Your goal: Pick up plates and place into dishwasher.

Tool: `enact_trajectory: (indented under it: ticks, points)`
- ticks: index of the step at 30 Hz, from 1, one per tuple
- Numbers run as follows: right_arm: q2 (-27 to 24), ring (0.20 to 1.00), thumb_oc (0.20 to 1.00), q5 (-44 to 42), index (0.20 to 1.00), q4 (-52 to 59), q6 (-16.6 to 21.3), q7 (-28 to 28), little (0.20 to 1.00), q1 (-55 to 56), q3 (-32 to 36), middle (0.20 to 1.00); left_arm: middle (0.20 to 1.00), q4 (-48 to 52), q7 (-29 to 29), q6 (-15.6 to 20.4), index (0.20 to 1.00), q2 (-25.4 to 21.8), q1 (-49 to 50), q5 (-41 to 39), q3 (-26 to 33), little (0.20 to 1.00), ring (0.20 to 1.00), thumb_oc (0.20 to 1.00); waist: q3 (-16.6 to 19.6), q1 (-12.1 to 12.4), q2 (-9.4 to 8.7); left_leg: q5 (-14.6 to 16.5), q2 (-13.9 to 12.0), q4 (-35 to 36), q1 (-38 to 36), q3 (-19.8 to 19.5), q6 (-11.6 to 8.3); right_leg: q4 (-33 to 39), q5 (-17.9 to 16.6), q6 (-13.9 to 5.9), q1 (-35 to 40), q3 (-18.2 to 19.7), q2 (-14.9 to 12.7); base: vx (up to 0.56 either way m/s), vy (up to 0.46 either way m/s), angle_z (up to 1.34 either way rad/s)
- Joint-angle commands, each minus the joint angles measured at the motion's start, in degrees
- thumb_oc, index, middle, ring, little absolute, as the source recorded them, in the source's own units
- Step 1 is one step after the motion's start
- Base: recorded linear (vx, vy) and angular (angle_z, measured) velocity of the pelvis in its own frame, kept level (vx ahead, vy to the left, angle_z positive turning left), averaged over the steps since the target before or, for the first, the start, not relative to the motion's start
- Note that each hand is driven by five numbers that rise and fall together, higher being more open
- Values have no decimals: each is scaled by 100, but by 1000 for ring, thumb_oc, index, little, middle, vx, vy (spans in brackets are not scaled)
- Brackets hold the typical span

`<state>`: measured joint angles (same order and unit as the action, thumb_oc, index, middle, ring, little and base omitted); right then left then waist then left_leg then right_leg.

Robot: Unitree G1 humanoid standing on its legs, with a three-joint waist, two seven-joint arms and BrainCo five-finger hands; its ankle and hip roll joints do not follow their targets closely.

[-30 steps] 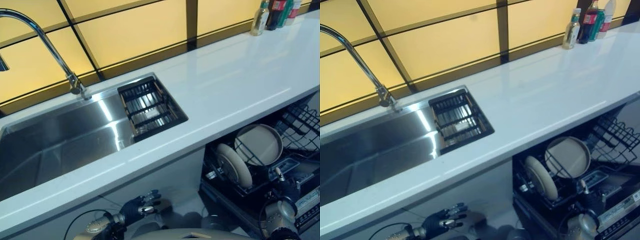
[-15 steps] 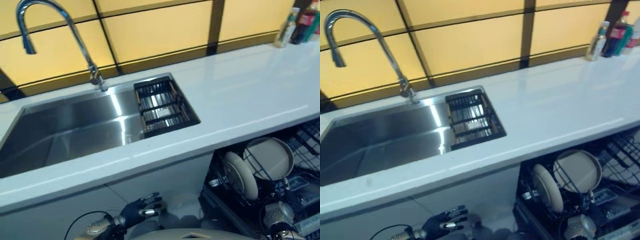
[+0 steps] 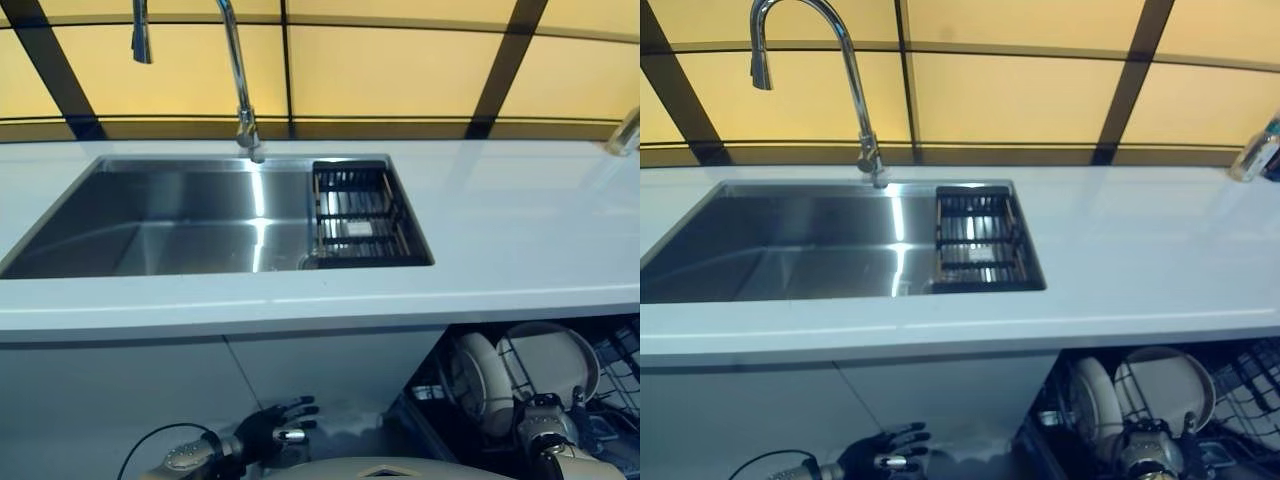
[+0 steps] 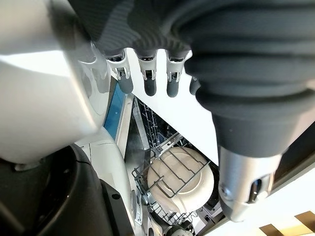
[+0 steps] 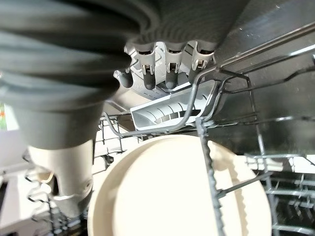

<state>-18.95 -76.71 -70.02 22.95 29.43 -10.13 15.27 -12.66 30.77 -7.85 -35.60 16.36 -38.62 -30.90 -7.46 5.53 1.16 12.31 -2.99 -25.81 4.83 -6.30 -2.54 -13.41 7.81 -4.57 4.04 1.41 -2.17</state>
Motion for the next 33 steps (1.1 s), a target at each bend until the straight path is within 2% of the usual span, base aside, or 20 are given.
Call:
enact_trajectory:
  ticks: [1,7,12,21,27,33]
  points:
    - [43,1000,1000,-538,1000,144,395,-755,1000,-363,82,1000,1000,551,-24,-7,1000,-168,258,214,-132,1000,1000,1000,232,82,145,-217,-223,256,-55,323,267,391,-1007,-450,-201,194,-72,117,-11,-3]
    - [176,1000,1000,60,1000,443,322,-709,1000,-251,-67,1000,1000,702,-159,-242,1000,-99,437,254,-148,1000,1000,1000,426,62,140,-126,-186,263,-217,385,295,438,-1006,-492,-95,287,-90,84,-10,-4]
    - [121,1000,1000,335,1000,471,84,-990,1000,-216,-215,1000,1000,684,-158,-239,1000,-96,534,232,-117,1000,1000,1000,487,58,127,-135,-216,274,-254,424,281,465,-1027,-520,-58,322,-104,36,-2,-7]
    - [153,1000,1000,1003,1000,699,-118,-828,1000,-205,-509,1000,1000,664,-165,-246,1000,-84,669,221,43,1000,1000,1000,541,165,51,-180,-262,341,-325,318,263,481,-1005,-526,7,328,-53,38,2,1]
    - [171,1000,1000,1059,1000,635,-241,-839,1000,-186,-618,1000,1000,531,-221,-147,1000,-47,639,164,139,1000,1000,1000,494,299,-89,-281,-300,468,-332,110,254,519,-1002,-516,44,301,30,45,11,7]
    - [207,1000,1000,755,1000,587,-251,-886,1000,-255,-603,1000,1000,496,-206,-42,1000,-266,516,155,378,1000,1000,1000,297,473,-347,-415,-345,623,-214,-165,236,590,-1051,-494,7,238,160,-7,-44,14]
